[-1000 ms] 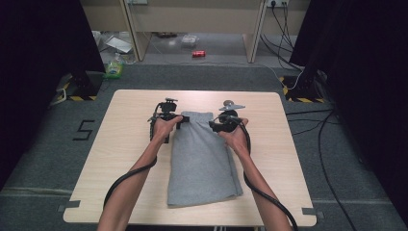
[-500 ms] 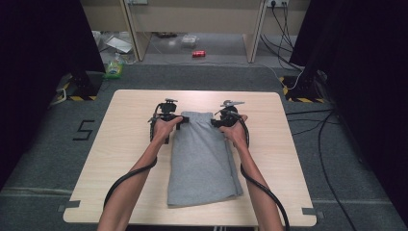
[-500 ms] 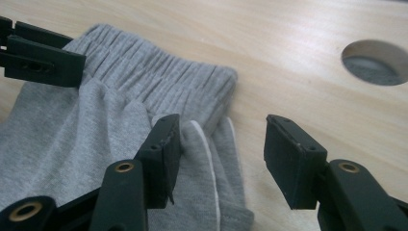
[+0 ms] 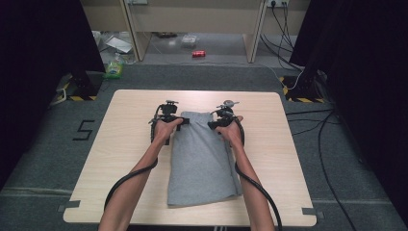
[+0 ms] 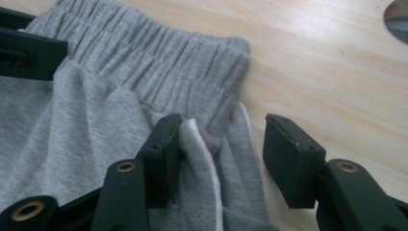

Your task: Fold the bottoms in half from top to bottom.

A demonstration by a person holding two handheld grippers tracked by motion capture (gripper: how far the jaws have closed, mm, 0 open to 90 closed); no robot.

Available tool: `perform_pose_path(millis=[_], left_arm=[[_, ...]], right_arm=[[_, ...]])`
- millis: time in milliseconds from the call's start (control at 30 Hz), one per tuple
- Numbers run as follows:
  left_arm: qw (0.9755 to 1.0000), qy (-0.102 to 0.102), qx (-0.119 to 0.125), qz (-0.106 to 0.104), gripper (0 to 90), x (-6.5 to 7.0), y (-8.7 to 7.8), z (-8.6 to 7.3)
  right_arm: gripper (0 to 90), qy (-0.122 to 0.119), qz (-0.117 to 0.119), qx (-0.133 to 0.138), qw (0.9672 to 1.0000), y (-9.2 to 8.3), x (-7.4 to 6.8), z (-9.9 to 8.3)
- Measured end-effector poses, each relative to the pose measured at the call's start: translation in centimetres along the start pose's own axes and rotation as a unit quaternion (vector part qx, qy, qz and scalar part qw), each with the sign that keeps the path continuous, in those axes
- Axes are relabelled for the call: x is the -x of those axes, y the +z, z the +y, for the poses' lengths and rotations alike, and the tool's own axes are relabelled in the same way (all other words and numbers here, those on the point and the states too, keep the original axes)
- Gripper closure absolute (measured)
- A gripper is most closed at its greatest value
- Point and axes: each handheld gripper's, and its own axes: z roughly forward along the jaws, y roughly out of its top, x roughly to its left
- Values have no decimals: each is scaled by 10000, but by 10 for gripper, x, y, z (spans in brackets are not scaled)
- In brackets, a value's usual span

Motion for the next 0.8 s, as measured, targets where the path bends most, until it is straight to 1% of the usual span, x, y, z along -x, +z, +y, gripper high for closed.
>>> perform_pose_path(millis=[67,167,200,333,400,500,633,800], left_arm=[[10000,-4,-6,-5,517,-1,1,0],[10000,1,4,-15,526,-1,2,-1],[10000,10,4,-15,529,-1,2,-1],[10000,53,5,-14,553,-1,2,-1],[9999,136,32,8,595,0,2,-1],[9997,202,106,21,658,2,1,0],[9993,341,163,20,703,6,-3,2],[9992,354,184,24,722,8,-5,3]], right_arm=[[521,25,29,2,10000,1,-1,0],[590,16,108,-53,9999,1,-2,1],[627,11,140,-35,9999,2,-3,1],[725,167,200,-21,9997,2,-2,-1],[755,273,223,12,9994,2,-1,-1],[767,384,246,51,9989,2,-1,-3],[777,534,386,139,9977,-1,3,-4],[780,434,435,290,9977,-11,1,0]])
